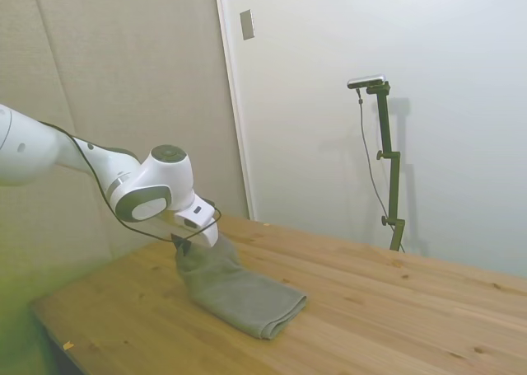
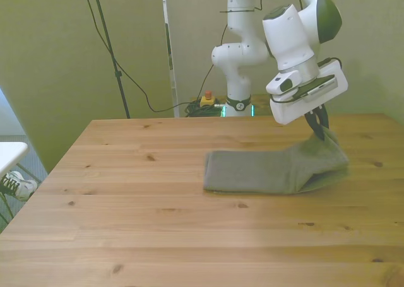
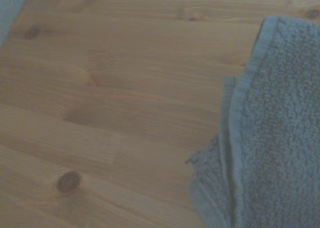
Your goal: Unfold the towel
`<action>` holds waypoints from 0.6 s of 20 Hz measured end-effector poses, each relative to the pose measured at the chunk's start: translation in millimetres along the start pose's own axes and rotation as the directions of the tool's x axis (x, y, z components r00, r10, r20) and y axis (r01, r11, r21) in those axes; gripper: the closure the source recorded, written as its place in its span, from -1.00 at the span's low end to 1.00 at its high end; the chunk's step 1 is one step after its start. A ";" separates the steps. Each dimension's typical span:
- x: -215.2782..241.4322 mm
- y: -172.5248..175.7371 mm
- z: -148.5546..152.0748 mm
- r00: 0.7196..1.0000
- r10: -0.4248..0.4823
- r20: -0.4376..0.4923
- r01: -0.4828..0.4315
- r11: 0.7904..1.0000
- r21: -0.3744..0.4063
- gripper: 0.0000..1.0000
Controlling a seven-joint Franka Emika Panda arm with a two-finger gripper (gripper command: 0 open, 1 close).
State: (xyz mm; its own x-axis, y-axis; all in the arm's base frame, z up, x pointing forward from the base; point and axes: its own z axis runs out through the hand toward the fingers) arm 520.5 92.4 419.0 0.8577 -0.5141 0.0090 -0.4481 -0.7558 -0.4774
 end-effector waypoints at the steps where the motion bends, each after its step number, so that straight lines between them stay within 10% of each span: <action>1: -4.9 -4.0 5.7 1.000 -0.013 0.010 0.013 1.000 -0.009 -1.00; 12: -25.3 -18.2 35.6 0.996 -0.068 0.059 0.071 0.996 -0.046 -1.00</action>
State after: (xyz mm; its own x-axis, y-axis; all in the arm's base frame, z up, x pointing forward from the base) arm 515.9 133.6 396.1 0.8995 -0.4368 -0.0103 -0.3974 -0.8081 -0.4348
